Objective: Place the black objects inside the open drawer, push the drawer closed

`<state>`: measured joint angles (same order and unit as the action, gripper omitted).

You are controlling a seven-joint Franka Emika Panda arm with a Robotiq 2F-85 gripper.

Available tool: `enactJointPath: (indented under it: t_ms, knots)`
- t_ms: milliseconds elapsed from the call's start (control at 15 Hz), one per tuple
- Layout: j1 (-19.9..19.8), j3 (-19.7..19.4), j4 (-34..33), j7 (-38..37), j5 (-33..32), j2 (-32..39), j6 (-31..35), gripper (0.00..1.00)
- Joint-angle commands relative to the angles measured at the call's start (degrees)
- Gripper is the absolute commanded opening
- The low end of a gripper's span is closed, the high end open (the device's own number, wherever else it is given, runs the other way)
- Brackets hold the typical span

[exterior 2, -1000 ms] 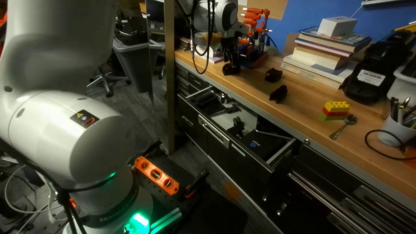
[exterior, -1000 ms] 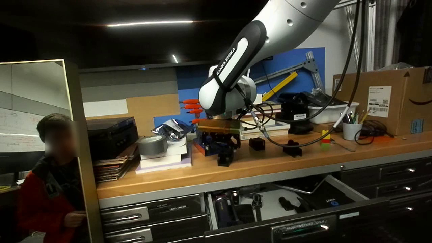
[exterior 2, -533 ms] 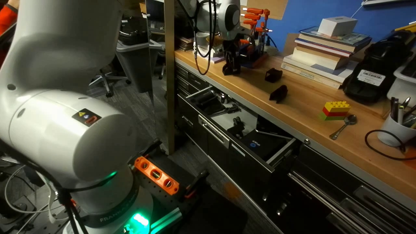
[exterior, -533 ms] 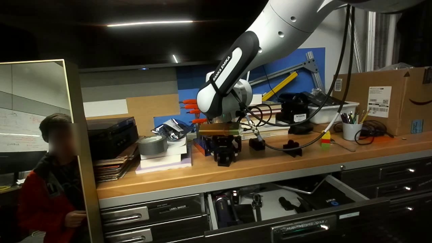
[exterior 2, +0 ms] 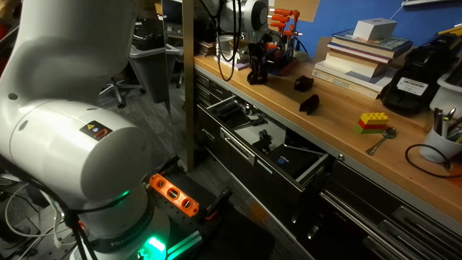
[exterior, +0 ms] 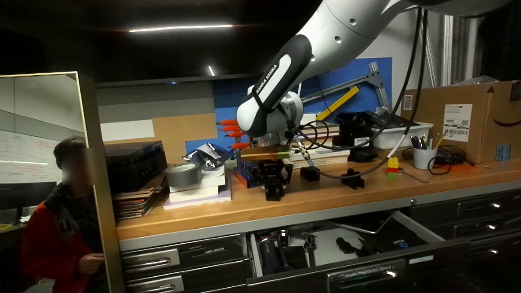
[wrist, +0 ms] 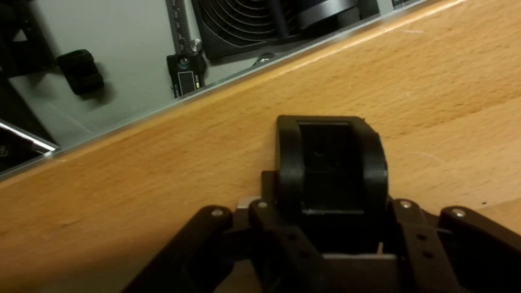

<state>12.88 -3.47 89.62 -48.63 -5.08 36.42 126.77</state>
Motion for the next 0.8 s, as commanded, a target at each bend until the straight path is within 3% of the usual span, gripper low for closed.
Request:
enactJointPath:
  t_ms: [0, 267, 733]
  knots:
    - [-0.87, 0.06, 1.59, 1.83, 0.23, -2.12, -3.94, 0.25]
    - [-2.78, -0.03, 9.22, 2.61, 0.87, -7.23, -3.42, 0.25]
    - [-5.55, 0.08, 30.51, -0.04, 2.85, -18.58, 8.55, 0.25]
